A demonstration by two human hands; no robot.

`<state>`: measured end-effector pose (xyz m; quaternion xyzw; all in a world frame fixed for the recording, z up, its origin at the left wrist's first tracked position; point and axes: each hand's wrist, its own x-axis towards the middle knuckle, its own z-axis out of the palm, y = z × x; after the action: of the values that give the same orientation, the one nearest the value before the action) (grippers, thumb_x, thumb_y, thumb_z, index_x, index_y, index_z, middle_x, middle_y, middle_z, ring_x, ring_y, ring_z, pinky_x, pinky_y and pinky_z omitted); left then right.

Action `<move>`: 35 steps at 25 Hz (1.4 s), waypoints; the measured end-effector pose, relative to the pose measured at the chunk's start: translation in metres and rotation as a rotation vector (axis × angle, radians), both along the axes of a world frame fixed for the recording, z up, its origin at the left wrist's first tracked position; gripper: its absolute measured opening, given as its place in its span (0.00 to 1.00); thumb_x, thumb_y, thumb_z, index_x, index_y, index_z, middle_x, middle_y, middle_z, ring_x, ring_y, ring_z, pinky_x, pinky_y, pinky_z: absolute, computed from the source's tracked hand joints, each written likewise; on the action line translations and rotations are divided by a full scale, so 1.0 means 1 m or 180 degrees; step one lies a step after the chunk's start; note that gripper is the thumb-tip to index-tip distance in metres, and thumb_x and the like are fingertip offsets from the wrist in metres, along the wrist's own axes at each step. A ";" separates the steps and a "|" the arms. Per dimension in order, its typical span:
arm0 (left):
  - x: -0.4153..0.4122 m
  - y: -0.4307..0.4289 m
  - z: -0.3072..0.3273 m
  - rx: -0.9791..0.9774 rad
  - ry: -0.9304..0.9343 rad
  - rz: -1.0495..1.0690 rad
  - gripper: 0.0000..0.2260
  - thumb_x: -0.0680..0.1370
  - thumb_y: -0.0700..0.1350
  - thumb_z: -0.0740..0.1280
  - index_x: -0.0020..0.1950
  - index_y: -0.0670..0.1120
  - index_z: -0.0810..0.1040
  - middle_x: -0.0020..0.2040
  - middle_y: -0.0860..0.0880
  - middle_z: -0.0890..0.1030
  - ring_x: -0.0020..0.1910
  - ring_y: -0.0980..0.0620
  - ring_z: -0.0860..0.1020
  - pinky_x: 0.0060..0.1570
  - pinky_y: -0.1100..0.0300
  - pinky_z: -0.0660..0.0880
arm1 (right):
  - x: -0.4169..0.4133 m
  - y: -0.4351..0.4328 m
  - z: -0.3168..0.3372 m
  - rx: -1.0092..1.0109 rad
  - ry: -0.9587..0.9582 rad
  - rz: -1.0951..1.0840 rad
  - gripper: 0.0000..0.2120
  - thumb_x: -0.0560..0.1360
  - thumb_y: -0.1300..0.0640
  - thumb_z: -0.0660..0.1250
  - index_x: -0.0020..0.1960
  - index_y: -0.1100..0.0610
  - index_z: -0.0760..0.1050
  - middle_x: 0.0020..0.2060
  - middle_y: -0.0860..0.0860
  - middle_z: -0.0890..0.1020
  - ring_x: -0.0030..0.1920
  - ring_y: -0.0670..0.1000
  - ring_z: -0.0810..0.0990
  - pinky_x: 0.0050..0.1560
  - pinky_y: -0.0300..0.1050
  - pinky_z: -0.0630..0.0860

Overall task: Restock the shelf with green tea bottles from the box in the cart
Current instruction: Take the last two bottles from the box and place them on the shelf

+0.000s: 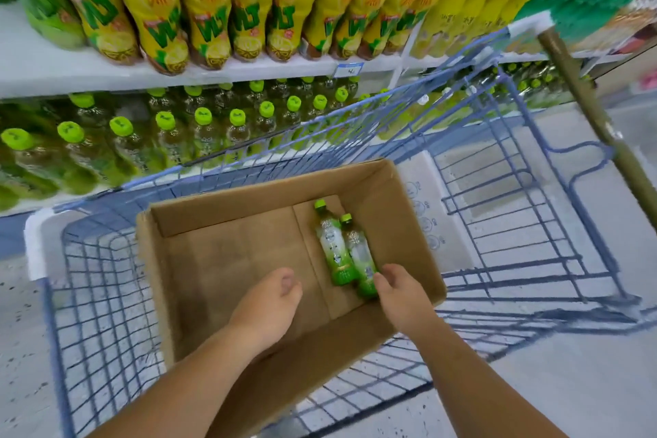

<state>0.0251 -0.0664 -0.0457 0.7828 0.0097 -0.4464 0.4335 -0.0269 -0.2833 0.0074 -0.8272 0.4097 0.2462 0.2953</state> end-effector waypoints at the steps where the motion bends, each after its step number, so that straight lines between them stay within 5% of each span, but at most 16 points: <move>1: 0.006 -0.014 -0.015 0.0035 -0.0012 -0.0008 0.20 0.83 0.54 0.57 0.75 0.52 0.68 0.69 0.54 0.75 0.66 0.53 0.74 0.65 0.58 0.70 | 0.008 -0.010 -0.017 0.0001 0.0075 0.0097 0.18 0.82 0.48 0.58 0.68 0.54 0.71 0.54 0.51 0.78 0.50 0.50 0.72 0.52 0.44 0.67; 8: 0.028 -0.139 -0.152 0.0025 0.0149 0.0413 0.19 0.77 0.51 0.65 0.68 0.50 0.73 0.62 0.48 0.80 0.58 0.47 0.79 0.58 0.51 0.77 | 0.032 -0.077 -0.134 0.0081 0.0483 0.0702 0.17 0.82 0.50 0.58 0.68 0.56 0.69 0.52 0.51 0.79 0.50 0.51 0.76 0.48 0.43 0.68; 13: 0.032 -0.195 -0.199 0.0771 -0.0237 0.0624 0.20 0.77 0.52 0.66 0.68 0.47 0.71 0.58 0.45 0.79 0.51 0.43 0.81 0.47 0.54 0.77 | 0.041 -0.106 -0.189 -0.0094 0.0868 0.1039 0.19 0.82 0.53 0.59 0.71 0.57 0.66 0.64 0.57 0.76 0.62 0.57 0.76 0.59 0.47 0.72; 18: 0.040 -0.205 -0.208 0.0824 -0.0094 0.0830 0.27 0.72 0.53 0.72 0.67 0.44 0.71 0.62 0.41 0.76 0.58 0.39 0.78 0.57 0.47 0.76 | 0.046 -0.116 -0.214 0.0013 0.0966 0.1117 0.15 0.78 0.54 0.64 0.62 0.59 0.73 0.59 0.58 0.79 0.59 0.58 0.78 0.56 0.46 0.75; 21: 0.053 -0.200 -0.207 0.0822 -0.0006 0.0726 0.26 0.64 0.57 0.72 0.59 0.46 0.78 0.54 0.45 0.81 0.51 0.45 0.81 0.51 0.51 0.79 | 0.050 -0.118 -0.225 0.0143 0.0984 0.0950 0.17 0.75 0.53 0.70 0.60 0.59 0.75 0.57 0.56 0.80 0.56 0.57 0.80 0.49 0.43 0.75; 24: 0.061 -0.204 -0.198 0.0727 0.0255 0.0854 0.13 0.68 0.48 0.75 0.50 0.44 0.82 0.45 0.46 0.84 0.40 0.50 0.81 0.38 0.61 0.75 | 0.051 -0.117 -0.234 0.0466 0.0828 0.0592 0.18 0.68 0.51 0.73 0.55 0.56 0.79 0.51 0.55 0.84 0.50 0.55 0.83 0.46 0.44 0.79; 27: 0.063 -0.203 -0.189 0.0707 0.0441 0.1051 0.08 0.70 0.42 0.76 0.45 0.46 0.78 0.43 0.48 0.82 0.38 0.52 0.78 0.38 0.62 0.72 | 0.055 -0.112 -0.238 0.0851 0.0702 0.0090 0.21 0.60 0.51 0.75 0.52 0.54 0.80 0.47 0.52 0.84 0.46 0.53 0.83 0.49 0.47 0.81; 32: 0.041 -0.148 -0.170 0.1016 0.0774 0.0586 0.15 0.68 0.45 0.77 0.52 0.47 0.79 0.46 0.48 0.81 0.42 0.50 0.79 0.41 0.62 0.75 | 0.057 -0.098 -0.234 0.1336 0.0507 -0.0747 0.15 0.63 0.60 0.76 0.49 0.56 0.81 0.45 0.57 0.85 0.44 0.56 0.85 0.51 0.54 0.83; 35: 0.032 -0.100 -0.151 0.0880 0.0812 0.0492 0.12 0.70 0.42 0.76 0.51 0.46 0.79 0.43 0.49 0.81 0.38 0.55 0.78 0.31 0.65 0.72 | 0.054 -0.080 -0.211 0.1698 0.0583 -0.0882 0.14 0.65 0.64 0.73 0.50 0.59 0.79 0.42 0.57 0.84 0.41 0.57 0.84 0.43 0.51 0.83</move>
<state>0.0576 -0.1662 -0.1971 0.7689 0.1858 -0.5017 0.3501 0.0275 -0.3635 -0.2036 -0.6313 0.4644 0.3759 0.4945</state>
